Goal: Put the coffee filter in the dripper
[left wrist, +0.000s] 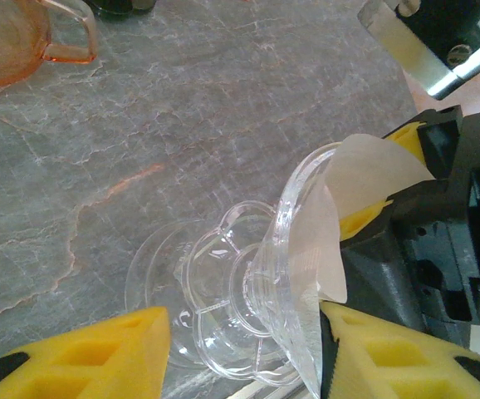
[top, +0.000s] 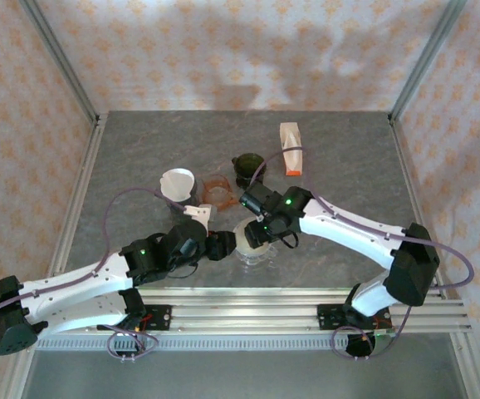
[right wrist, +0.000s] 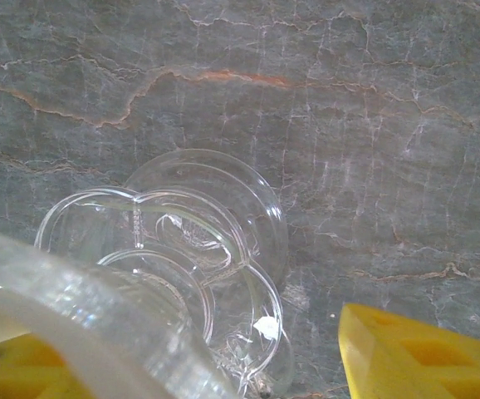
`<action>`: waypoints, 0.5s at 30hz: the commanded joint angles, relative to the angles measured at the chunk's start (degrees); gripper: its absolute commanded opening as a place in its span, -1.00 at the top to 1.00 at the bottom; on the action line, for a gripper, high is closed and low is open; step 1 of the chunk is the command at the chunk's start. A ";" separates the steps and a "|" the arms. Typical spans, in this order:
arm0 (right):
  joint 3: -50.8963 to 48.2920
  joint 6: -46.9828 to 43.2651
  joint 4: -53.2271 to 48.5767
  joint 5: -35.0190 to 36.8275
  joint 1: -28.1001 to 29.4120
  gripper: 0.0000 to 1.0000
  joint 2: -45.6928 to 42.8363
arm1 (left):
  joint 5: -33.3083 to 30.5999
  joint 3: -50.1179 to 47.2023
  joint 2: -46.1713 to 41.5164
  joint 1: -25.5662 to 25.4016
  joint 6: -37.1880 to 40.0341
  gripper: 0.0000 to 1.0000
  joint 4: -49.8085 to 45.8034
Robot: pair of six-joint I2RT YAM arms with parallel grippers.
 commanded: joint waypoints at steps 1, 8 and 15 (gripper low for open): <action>-0.89 -0.74 0.16 0.73 -0.34 -0.24 0.63 | -0.74 -0.41 0.49 -0.29 -0.45 0.01 -0.12; -2.11 -0.79 0.94 1.42 -0.36 -0.24 0.82 | -0.71 -0.41 0.45 -0.30 -0.61 0.00 0.02; -2.80 -0.71 1.47 2.16 -0.34 -0.24 0.62 | -0.54 -0.58 -0.24 -0.30 -0.96 -0.10 0.61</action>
